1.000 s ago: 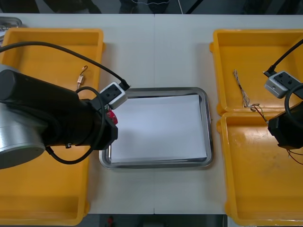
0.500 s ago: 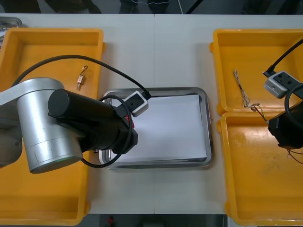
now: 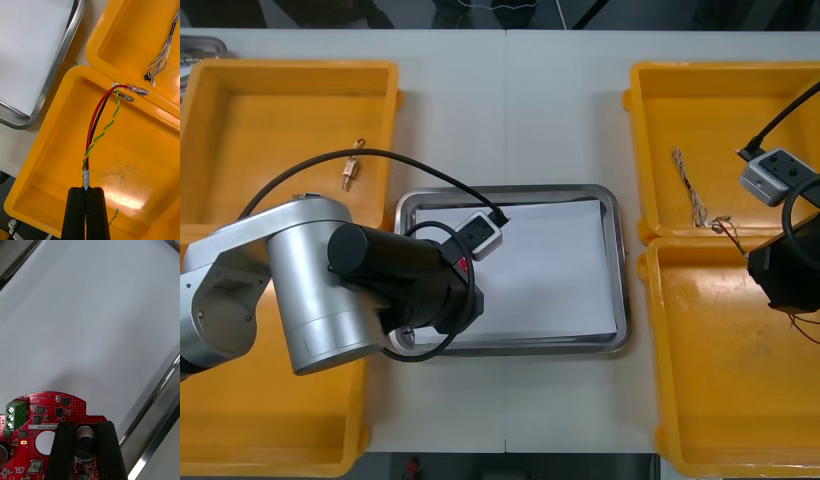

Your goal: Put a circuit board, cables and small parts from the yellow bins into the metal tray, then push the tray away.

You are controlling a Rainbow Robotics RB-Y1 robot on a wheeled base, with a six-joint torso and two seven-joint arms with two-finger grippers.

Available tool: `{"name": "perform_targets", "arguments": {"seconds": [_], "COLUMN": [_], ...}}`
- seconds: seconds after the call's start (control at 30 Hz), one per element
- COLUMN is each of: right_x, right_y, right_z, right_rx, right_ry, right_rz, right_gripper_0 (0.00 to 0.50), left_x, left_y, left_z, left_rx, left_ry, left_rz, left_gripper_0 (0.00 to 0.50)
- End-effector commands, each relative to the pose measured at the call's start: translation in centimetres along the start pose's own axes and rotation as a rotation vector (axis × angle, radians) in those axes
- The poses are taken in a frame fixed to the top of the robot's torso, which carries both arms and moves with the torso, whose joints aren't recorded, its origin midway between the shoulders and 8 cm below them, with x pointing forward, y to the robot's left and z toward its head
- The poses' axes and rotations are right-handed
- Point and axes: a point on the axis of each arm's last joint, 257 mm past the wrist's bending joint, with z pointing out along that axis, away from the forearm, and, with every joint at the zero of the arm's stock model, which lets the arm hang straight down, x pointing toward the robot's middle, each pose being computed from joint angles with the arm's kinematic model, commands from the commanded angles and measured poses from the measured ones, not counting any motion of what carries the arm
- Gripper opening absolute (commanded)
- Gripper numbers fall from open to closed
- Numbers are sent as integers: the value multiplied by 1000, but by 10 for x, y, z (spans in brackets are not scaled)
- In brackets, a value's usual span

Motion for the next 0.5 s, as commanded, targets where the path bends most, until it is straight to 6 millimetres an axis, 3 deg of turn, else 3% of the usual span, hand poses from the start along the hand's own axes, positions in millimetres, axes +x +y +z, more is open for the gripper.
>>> {"name": "perform_targets", "arguments": {"seconds": [0.03,0.5], "right_x": [-6,-7], "right_y": [-13,-14], "right_z": [-10,-10], "right_rx": [58,59], "right_ry": [-10,-11], "right_rz": [-48,-45], "right_gripper_0": [0,0], "left_x": [-18,-2], "left_y": [-15,-18], "left_z": [14,26], "left_rx": [7,5], "left_ry": [-49,-19], "left_rz": [-63,-83], "left_gripper_0": [1,0]}}
